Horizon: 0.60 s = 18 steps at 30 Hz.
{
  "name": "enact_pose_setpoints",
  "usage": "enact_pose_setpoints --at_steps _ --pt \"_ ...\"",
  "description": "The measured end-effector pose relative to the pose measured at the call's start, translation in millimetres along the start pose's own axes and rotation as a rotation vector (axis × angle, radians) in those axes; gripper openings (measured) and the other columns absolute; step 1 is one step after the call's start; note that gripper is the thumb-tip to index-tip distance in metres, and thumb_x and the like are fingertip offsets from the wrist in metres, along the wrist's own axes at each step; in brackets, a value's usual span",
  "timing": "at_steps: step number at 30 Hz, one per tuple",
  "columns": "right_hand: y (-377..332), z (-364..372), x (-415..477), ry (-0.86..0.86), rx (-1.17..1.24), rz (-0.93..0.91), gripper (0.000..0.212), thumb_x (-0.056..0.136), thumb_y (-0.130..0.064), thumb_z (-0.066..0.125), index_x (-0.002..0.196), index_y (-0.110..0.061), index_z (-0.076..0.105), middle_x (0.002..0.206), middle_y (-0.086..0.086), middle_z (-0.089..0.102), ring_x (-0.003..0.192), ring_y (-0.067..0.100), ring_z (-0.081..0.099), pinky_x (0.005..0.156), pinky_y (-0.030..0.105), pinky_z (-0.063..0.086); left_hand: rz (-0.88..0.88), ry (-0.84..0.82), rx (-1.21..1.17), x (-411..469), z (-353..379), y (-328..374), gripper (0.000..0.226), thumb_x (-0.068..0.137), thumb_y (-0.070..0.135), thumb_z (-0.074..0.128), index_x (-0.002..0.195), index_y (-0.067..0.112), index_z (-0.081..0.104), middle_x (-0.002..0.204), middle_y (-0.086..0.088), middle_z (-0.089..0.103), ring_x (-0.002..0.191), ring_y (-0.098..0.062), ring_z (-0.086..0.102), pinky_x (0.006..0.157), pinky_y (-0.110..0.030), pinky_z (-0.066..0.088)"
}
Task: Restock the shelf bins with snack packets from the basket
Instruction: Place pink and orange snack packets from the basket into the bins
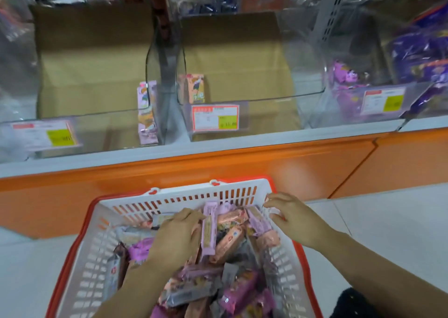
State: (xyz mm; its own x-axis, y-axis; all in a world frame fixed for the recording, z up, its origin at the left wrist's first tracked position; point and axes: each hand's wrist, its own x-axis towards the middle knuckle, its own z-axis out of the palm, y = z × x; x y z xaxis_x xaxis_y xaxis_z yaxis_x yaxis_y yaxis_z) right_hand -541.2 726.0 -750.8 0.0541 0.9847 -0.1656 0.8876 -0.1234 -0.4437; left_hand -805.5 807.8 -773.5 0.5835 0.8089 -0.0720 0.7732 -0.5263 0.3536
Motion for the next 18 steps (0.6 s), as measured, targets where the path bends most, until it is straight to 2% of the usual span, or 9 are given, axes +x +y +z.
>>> enact_pose_setpoints --at_steps 2,4,8,11,14,16,18 --pt "0 11 -4 -0.02 -0.028 0.009 0.039 0.099 -0.016 0.044 0.137 -0.024 0.046 0.156 -0.014 0.015 0.146 0.008 0.008 0.112 0.019 0.017 -0.08 -0.108 0.002 1 13 -4 0.038 0.098 0.029 0.045 0.136 0.028 0.045 0.134 0.007 0.044 0.1 -0.015 0.058 0.082 -0.028 0.048" --pt "-1 16 -8 -0.034 -0.061 -0.004 0.043 0.099 -0.015 0.043 0.141 -0.025 0.041 0.154 -0.021 -0.002 0.146 0.006 -0.005 0.112 0.019 0.018 -0.135 -0.139 -0.03 4 23 -2 0.044 0.097 0.037 0.046 0.14 0.028 0.039 0.136 0.005 0.04 0.099 -0.014 0.058 0.081 -0.028 0.049" --pt "-1 14 -9 -0.046 -0.098 -0.005 0.043 0.099 -0.017 0.042 0.141 -0.026 0.041 0.141 -0.028 -0.011 0.136 -0.004 -0.014 0.112 0.02 0.02 -0.203 -0.111 0.074 12 32 6 0.057 0.093 0.056 0.042 0.142 0.027 0.032 0.137 0.004 0.039 0.103 -0.015 0.058 0.077 -0.028 0.052" --pt "-2 12 -9 -0.058 -0.091 0.008 0.041 0.099 -0.018 0.042 0.139 -0.027 0.045 0.147 -0.027 -0.005 0.137 -0.005 -0.012 0.112 0.02 0.019 -0.193 -0.094 0.19 20 38 15 0.067 0.091 0.059 0.043 0.145 0.025 0.024 0.14 0.005 0.041 0.117 -0.016 0.053 0.084 -0.029 0.05" --pt "-2 7 -7 -0.099 -0.089 0.025 0.039 0.099 -0.018 0.045 0.136 -0.027 0.048 0.157 -0.018 0.005 0.144 0.002 -0.004 0.113 0.024 0.021 -0.208 -0.103 0.19 24 36 21 0.062 0.091 0.049 0.048 0.145 0.027 0.026 0.136 0.004 0.048 0.114 -0.018 0.055 0.081 -0.03 0.051" --pt "-4 -4 -3 -0.149 -0.038 0.051 0.037 0.098 -0.018 0.047 0.134 -0.026 0.052 0.157 -0.012 0.018 0.146 0.007 0.009 0.113 0.026 0.021 -0.249 -0.116 0.046 23 26 24 0.054 0.09 0.042 0.051 0.14 0.032 0.036 0.125 0.004 0.057 0.105 -0.018 0.059 0.077 -0.031 0.052" --pt "-10 -20 3 -0.213 0.028 0.084 0.036 0.098 -0.019 0.048 0.133 -0.023 0.053 0.15 -0.005 0.037 0.139 0.01 0.03 0.108 0.021 0.025 -0.307 -0.163 -0.182 19 8 25 0.046 0.091 0.036 0.054 0.135 0.029 0.045 0.121 0.001 0.061 0.099 -0.018 0.062 0.077 -0.03 0.05"
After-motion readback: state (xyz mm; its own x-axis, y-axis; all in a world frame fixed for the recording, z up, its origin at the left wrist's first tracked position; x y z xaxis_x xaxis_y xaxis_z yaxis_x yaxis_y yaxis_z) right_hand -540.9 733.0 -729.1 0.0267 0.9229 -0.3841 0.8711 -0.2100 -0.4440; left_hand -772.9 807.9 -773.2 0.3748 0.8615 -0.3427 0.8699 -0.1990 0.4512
